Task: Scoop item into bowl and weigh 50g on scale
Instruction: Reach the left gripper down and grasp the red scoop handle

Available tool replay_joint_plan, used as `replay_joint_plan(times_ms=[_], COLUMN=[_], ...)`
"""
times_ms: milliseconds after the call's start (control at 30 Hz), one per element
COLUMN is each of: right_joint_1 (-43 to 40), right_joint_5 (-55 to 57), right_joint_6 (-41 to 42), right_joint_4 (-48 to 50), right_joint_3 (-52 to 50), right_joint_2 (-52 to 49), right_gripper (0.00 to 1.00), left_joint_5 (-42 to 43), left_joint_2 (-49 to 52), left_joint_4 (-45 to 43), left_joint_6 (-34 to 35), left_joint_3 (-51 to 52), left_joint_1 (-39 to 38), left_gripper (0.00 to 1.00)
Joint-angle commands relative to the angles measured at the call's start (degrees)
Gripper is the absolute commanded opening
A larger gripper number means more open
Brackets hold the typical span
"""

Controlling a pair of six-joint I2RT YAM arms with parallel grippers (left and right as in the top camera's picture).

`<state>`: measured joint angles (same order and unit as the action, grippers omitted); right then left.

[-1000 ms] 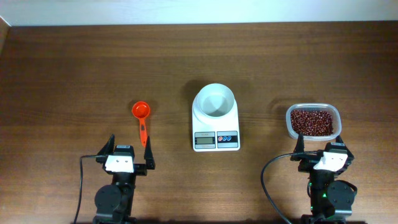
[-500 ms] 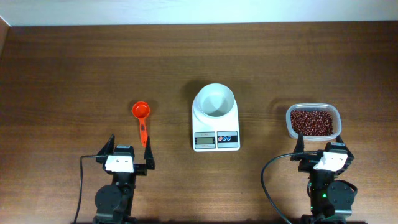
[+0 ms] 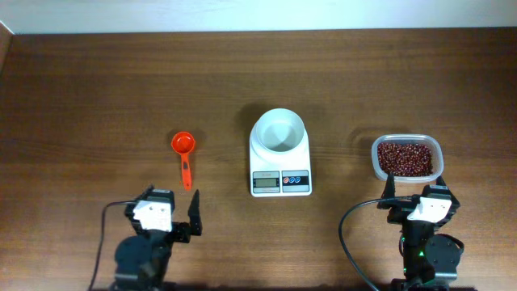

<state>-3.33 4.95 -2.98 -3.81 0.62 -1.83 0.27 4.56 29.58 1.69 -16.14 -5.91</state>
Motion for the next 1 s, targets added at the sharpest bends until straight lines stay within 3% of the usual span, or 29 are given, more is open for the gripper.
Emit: replay_joint_plan(times_ms=[0,133,267,333,433,467,533,567,600,700,833,967], right_joint_1=[-0.1,-0.1,-0.1,-0.1,-0.1,-0.1,-0.1,-0.1,-0.1,-0.1,-0.1,-0.1], right_joint_5=[1.1,1.1,1.1,1.1,1.1,1.1,1.1,1.1,1.1,1.1,1.1,1.1], right_joint_6=[0.2,0.2,0.2,0.2,0.2,0.2,0.2,0.2,0.2,0.2,0.2,0.2], right_joint_4=[-0.3,-0.3,-0.3,-0.3,-0.3,-0.3,-0.3,-0.3,-0.3,-0.3,-0.3,-0.3], right_joint_3=[-0.3,-0.3,-0.3,-0.3,-0.3,-0.3,-0.3,-0.3,-0.3,-0.3,-0.3,-0.3], right_joint_2=[0.0,0.0,0.0,0.0,0.0,0.0,0.0,0.0,0.0,0.0,0.0,0.0], right_gripper=[0.99,0.99,0.99,0.99,0.99,0.99,0.99,0.99,0.99,0.99,0.99,0.99], left_joint_5=[0.5,2.1,7.7,7.5,7.5,7.5,7.3,6.2,4.9,4.4,-2.3,-5.7], left_joint_2=[10.7,32.4,63.1,76.1,87.9,90.7,94.3,95.7,97.1,101.3,104.9,106.5], left_joint_4=[7.0,20.0,36.2,36.8,33.9,34.1,34.2,34.2,34.2,36.1,36.5,36.6], left_joint_6=[7.5,8.1,8.0,7.9,7.9,7.9,7.9,7.9,8.0,7.9,10.0,11.6], left_joint_3=[-16.3,-35.8,-59.2,-66.1,-67.8,-67.8,-67.8,-67.8,-67.6,-67.4,-67.4,-67.4], left_joint_1=[0.3,0.3,0.3,0.3,0.3,0.5,0.5,0.5,0.4,0.3,0.3,0.3], left_gripper=[0.99,0.99,0.99,0.99,0.99,0.68,0.23,0.09,0.04,0.15,0.45,0.59])
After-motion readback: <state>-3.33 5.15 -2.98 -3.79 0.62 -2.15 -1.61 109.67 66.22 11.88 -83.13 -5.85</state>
